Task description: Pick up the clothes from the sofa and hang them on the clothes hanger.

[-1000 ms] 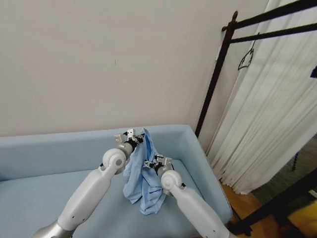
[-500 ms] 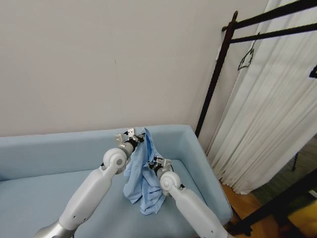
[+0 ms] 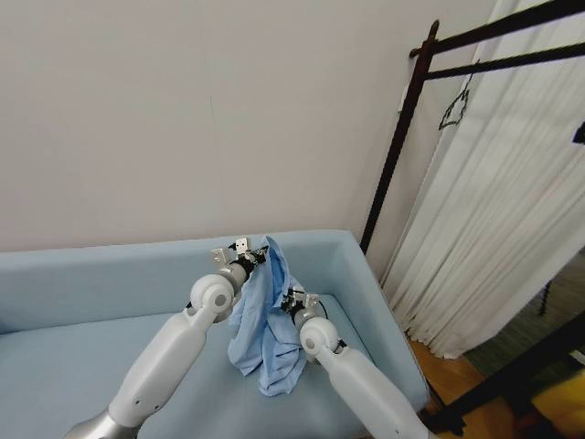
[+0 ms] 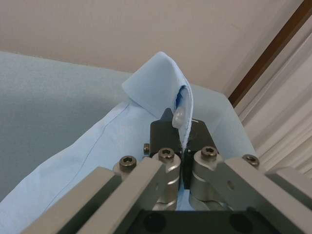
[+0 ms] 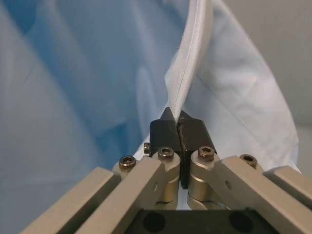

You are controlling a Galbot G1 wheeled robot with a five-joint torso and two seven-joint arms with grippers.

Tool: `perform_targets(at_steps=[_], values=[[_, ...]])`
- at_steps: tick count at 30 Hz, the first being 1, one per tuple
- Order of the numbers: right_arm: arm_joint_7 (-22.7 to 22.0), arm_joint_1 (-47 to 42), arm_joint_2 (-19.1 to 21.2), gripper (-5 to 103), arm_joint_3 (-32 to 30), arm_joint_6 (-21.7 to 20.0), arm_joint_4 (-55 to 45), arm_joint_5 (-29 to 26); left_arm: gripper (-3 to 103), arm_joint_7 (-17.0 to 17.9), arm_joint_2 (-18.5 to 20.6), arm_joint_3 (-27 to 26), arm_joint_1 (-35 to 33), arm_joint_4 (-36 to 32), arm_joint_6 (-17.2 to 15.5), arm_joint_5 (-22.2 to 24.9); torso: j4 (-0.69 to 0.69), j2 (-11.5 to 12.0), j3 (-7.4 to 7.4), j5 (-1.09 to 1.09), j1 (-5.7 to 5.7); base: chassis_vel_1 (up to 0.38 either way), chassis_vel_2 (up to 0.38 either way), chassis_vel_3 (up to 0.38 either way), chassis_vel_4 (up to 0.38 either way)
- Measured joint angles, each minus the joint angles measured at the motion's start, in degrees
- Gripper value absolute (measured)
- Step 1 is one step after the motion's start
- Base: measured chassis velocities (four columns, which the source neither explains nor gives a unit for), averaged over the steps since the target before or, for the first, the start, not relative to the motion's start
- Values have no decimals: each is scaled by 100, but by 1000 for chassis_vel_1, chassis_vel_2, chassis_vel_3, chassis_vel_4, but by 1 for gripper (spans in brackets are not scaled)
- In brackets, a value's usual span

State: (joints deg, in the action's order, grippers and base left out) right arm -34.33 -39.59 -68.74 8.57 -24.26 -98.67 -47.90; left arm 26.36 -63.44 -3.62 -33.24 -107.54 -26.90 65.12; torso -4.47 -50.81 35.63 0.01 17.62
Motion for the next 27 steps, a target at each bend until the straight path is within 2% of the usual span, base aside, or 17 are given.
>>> perform_targets(at_steps=[5,10,12,17,27], values=[[30,249,401,0,9,-3,-317,368,0,-41,41,-84,-83,-180,159,-142,0,0,0,0,0,0,0,0,0],[88,595,811,0,53,-44,-749,562,0,-216,227,-151,-181,-375,458,-539,0,0,0,0,0,0,0,0,0],[92,698,914,0,70,-59,-855,564,0,-240,283,-171,-202,-425,529,-598,0,0,0,0,0,0,0,0,0],[264,1343,1476,0,152,-146,-1225,424,0,-270,617,-325,-250,-785,748,-696,0,0,0,-1,0,0,0,0,0],[576,1888,1799,0,17,-255,-1499,246,0,-144,948,-427,55,-1232,1003,-667,0,0,-1,0,0,0,0,0,0]])
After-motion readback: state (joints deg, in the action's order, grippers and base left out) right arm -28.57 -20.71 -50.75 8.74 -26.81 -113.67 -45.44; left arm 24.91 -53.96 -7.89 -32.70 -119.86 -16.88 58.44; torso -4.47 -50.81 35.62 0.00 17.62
